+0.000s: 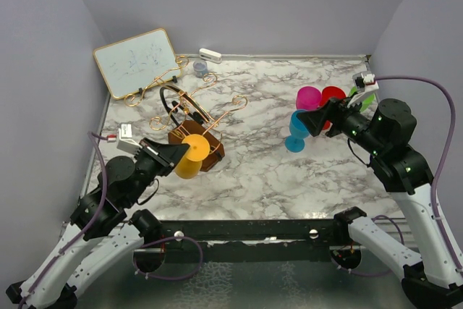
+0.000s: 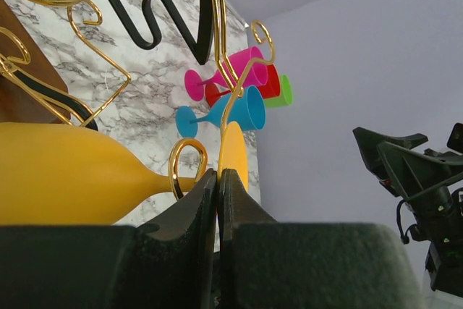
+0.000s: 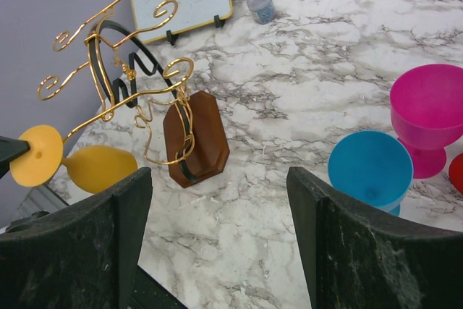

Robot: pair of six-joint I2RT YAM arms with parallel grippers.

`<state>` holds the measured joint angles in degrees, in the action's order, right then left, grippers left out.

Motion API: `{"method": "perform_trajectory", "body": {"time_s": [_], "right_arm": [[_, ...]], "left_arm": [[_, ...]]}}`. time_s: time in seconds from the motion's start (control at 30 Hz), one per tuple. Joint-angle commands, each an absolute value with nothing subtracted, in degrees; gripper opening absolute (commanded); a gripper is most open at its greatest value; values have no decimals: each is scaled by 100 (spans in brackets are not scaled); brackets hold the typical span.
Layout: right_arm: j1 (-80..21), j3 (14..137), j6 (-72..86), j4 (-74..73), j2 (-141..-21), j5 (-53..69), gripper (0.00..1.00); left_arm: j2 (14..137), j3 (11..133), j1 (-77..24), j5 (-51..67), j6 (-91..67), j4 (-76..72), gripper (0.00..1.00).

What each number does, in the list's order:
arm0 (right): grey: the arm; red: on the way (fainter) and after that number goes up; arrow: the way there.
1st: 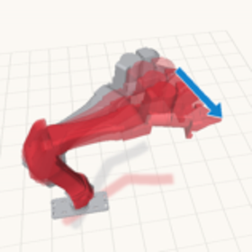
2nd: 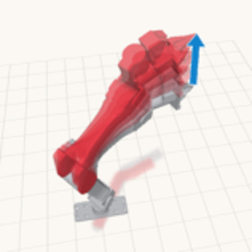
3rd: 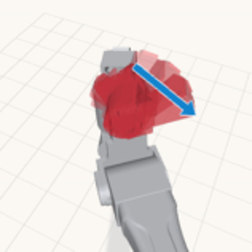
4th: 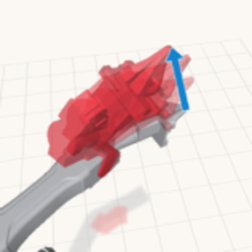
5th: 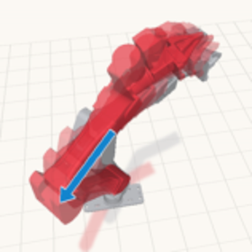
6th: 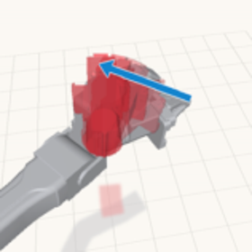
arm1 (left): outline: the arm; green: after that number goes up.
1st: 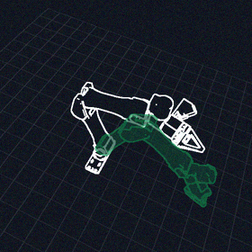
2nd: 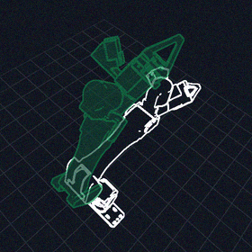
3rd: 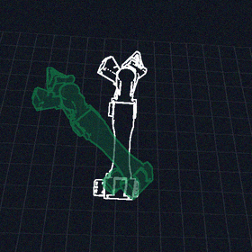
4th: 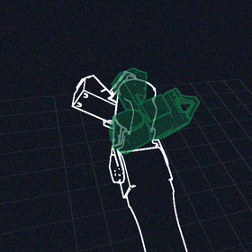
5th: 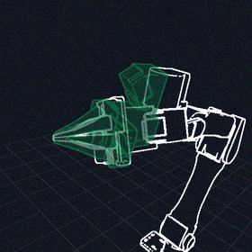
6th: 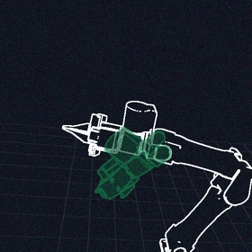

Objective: Take the wine glass off the wine glass rack

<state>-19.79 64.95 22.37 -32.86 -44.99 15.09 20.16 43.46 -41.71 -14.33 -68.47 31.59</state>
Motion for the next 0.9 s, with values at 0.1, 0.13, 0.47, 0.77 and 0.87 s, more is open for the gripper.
{"method": "perform_trajectory", "body": {"time_s": [0.1, 0.13, 0.47, 0.77, 0.87], "right_arm": [[-1960, 6459, 2273, -3068, -4473, 1518, 74], [-1960, 6460, 2274, -3067, -4473, 1527, 74], [-1959, 6455, 2271, -3010, -4488, 1538, 74], [-1960, 6633, 2156, -3081, -4677, 1890, 73], [-1960, 6807, 2057, -3203, -4812, 2148, 73]], "left_arm": [[2505, 4659, -4164, -1498, -6472, 2669, 0], [2580, 4703, -4166, -1543, -6396, 2633, 0], [3105, 5257, -4166, -2231, -5809, 2582, 0], [3734, 5941, -4166, -2572, -5141, 2242, 0], [4021, 6282, -4166, -2495, -4958, 2090, 0]]}}
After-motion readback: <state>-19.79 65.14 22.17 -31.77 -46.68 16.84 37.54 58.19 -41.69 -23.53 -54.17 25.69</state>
